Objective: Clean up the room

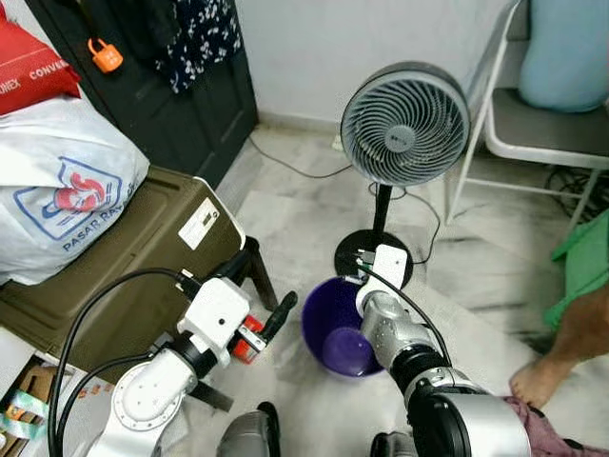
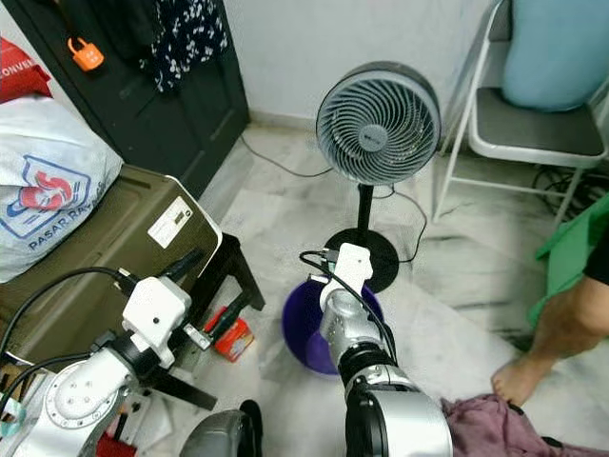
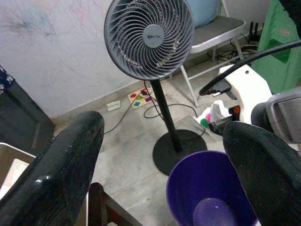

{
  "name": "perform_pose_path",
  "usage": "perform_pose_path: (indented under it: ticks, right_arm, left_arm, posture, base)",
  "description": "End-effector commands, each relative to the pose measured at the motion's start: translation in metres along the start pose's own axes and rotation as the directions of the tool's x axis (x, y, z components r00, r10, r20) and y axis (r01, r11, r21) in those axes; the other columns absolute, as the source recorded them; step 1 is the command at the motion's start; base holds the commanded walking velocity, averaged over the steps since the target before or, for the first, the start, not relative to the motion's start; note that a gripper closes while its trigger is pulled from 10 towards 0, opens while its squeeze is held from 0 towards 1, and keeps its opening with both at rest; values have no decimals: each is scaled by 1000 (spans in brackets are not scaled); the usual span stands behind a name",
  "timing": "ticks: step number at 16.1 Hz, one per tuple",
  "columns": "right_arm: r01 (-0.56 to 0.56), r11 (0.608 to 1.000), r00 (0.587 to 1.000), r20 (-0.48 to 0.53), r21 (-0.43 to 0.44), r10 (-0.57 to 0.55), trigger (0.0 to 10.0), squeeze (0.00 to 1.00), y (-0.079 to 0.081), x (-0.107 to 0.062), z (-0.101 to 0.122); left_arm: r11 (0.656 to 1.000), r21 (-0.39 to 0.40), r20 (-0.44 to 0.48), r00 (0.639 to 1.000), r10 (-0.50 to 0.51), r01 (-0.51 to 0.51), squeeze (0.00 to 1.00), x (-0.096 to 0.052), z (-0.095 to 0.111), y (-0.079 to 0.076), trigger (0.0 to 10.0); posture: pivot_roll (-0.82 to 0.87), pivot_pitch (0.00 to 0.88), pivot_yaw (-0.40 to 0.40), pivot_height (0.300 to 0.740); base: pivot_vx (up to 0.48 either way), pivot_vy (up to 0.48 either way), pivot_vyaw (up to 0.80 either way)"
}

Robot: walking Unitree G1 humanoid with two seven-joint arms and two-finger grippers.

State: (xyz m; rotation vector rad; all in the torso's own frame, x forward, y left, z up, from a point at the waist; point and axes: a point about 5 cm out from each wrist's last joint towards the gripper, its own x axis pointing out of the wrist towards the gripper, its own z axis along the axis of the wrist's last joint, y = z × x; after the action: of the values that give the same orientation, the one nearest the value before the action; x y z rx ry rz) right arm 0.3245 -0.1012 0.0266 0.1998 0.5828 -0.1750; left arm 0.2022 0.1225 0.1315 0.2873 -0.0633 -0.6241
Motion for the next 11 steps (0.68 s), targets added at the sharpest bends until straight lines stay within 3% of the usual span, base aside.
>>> perform_pose_path:
  ticks: [1,4,5,6,11]
  right_arm:
    - [4,1000,999,37,-23,-3,10000,0,3,1,9]
    - [20,1000,999,39,2,-20,10000,0,-3,2,11]
    - [21,1000,999,45,11,-21,10000,725,-3,3,12]
    - [22,1000,998,51,14,-23,10000,1000,-3,3,13]
    - [13,1000,997,74,22,-15,10000,1000,-1,3,16]
  left_arm:
    - [1000,8,-20,1000,-1,1,0,-4,1,0,10000]
    - [1000,6,-30,1000,-5,5,0,-4,1,-1,10000]
    - [1000,4,-35,999,-10,10,0,-4,0,-1,10000]
    - [1000,4,-36,999,-9,10,0,-2,-1,0,10000]
    - [1000,5,-43,999,-1,2,0,-1,-4,1,10000]
  posture:
    - [159,206,117,740]
    - [156,210,122,740]
    - [154,211,123,740]
    - [153,209,122,740]
    - [152,207,122,740]
  base:
    - [0,0,0]
    - [0,0,0]
    - [0,0,0]
    - [0,0,0]
    - [0,0,0]
